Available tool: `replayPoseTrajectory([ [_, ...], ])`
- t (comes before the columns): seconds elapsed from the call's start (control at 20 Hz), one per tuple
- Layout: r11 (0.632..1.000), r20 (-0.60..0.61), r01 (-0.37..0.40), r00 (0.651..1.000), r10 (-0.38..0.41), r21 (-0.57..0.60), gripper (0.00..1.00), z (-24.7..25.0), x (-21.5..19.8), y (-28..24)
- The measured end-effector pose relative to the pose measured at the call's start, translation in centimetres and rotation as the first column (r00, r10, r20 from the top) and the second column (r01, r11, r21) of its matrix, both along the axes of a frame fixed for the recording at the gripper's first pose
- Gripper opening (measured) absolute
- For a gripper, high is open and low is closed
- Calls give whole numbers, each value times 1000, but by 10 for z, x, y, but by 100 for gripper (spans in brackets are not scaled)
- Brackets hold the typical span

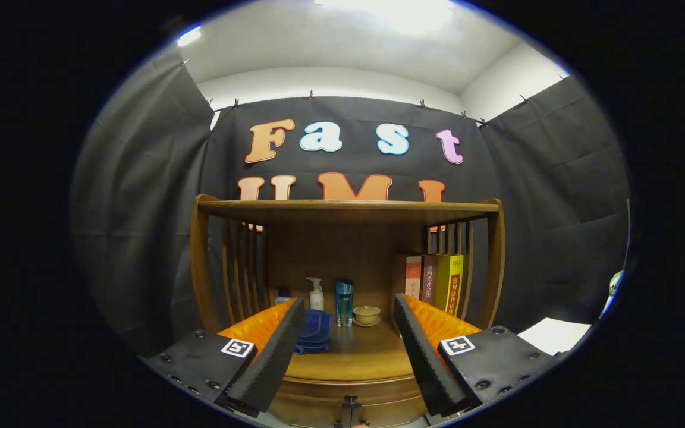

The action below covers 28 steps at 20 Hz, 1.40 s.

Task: Pull open the drawer, take out the items inside it, and place them on the countertop above the cabinet.

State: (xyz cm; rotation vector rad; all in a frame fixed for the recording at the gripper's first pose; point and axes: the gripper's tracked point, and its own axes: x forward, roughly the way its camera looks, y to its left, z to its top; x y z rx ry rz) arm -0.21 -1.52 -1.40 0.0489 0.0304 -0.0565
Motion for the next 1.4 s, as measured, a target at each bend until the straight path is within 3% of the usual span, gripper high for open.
replayPoseTrajectory([
  [0.55, 999, -10, 37, 999, -37, -25, 98, -24, -7, -10],
  [1.4, 998, -200, 63, 977, -68, -31, 98, -242, -31, -15],
])
